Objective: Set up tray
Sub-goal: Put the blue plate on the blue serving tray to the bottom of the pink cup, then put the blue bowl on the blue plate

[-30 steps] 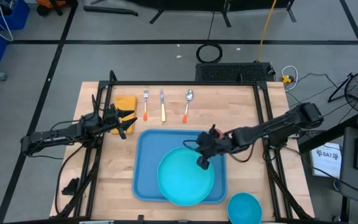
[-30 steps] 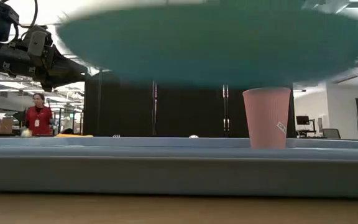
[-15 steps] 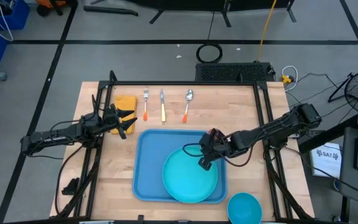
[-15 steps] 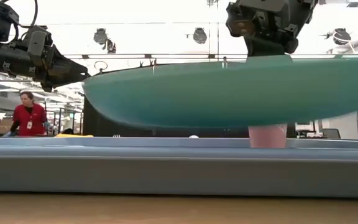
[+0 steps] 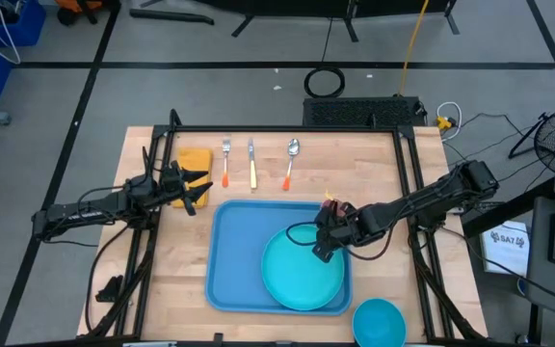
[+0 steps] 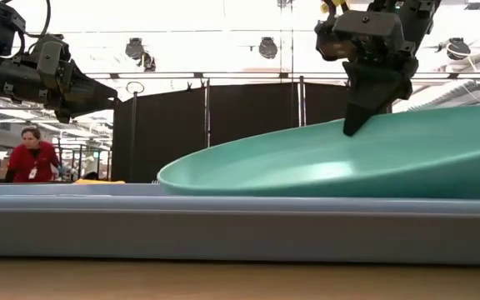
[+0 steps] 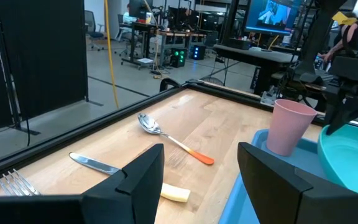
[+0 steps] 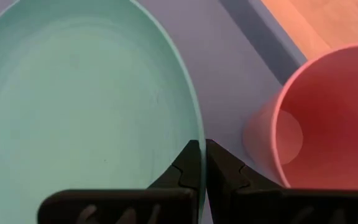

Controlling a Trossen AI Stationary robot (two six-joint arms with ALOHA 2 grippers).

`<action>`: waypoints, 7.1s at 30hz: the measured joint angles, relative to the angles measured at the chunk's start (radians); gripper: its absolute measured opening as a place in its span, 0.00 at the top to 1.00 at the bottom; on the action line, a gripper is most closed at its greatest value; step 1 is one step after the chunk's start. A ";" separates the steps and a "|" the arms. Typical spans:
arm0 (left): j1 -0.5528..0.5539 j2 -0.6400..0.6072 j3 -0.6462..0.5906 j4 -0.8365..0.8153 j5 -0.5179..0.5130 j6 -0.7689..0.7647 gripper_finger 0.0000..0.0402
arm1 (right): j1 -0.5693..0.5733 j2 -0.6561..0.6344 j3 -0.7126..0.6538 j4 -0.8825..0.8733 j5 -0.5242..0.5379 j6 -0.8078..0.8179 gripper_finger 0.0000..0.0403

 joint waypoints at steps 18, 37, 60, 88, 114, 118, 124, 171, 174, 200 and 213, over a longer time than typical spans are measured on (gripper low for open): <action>0.000 0.000 0.000 0.000 0.000 -0.002 0.48 | -0.002 0.000 -0.032 -0.011 -0.080 0.057 0.97; 0.000 0.000 0.000 0.000 0.000 0.000 0.48 | -0.003 0.000 -0.033 -0.124 -0.133 0.153 0.80; 0.000 0.000 0.000 0.000 0.000 0.005 0.48 | 0.373 -0.297 -0.132 0.272 -0.277 0.399 0.78; 0.000 0.000 0.000 -0.013 0.073 -0.044 0.48 | 0.551 -0.222 -0.232 0.297 -0.545 1.028 0.96; 0.000 0.000 0.000 -0.013 0.072 -0.044 0.48 | 0.556 -0.047 -0.232 0.215 -0.424 0.919 1.00; 0.000 0.000 0.000 -0.013 0.072 -0.044 0.48 | 0.556 -0.047 -0.232 0.170 -0.361 0.907 1.00; 0.000 0.000 0.000 -0.013 0.072 -0.044 0.48 | 0.556 -0.047 -0.232 0.125 -0.305 0.899 1.00; 0.000 0.000 0.000 -0.013 0.077 -0.044 0.48 | 0.456 -0.122 -0.231 0.254 -0.108 0.508 0.87; 0.000 0.000 0.000 -0.013 0.077 -0.043 0.48 | 0.427 -0.156 -0.231 0.255 -0.130 0.504 0.80; 0.000 0.000 0.000 -0.013 0.078 -0.045 0.48 | 0.399 -0.459 -0.231 -0.300 -0.347 0.738 0.69; 0.000 0.000 0.000 -0.013 0.079 -0.046 0.48 | 0.399 -0.405 -0.231 -0.353 -0.395 0.720 0.69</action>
